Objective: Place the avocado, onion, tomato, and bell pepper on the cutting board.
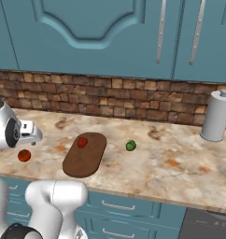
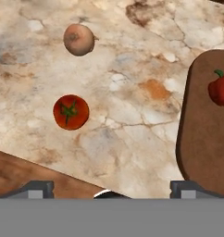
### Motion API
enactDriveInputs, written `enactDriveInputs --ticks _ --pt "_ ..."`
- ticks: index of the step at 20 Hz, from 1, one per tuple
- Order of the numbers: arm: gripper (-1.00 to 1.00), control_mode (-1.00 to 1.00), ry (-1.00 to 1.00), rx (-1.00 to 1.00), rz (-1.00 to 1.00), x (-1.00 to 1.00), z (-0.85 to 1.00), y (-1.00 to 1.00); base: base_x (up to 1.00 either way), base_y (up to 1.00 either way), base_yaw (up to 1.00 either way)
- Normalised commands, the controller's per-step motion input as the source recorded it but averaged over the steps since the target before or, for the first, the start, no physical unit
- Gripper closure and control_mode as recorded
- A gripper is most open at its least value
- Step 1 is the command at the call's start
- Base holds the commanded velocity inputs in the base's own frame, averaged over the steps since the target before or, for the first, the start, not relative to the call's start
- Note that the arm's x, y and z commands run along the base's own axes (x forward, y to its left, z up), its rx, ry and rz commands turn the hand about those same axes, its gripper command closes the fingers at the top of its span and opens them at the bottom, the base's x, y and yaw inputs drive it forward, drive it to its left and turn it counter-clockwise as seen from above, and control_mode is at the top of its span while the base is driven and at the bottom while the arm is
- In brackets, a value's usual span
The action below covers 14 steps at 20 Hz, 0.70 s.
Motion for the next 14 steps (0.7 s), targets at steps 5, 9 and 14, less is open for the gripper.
enactDriveInputs --ticks 5,9,14 --pt "-1.00 -1.00 0.00 0.03 0.01 0.00 0.01 0.33 0.00 0.00 0.00" --pt "-1.00 -1.00 0.05 0.04 0.00 0.11 -0.02 0.30 0.00 0.00 0.00" --pt "-1.00 -1.00 0.14 0.02 0.00 0.36 -0.19 0.33 0.00 0.00 0.00"
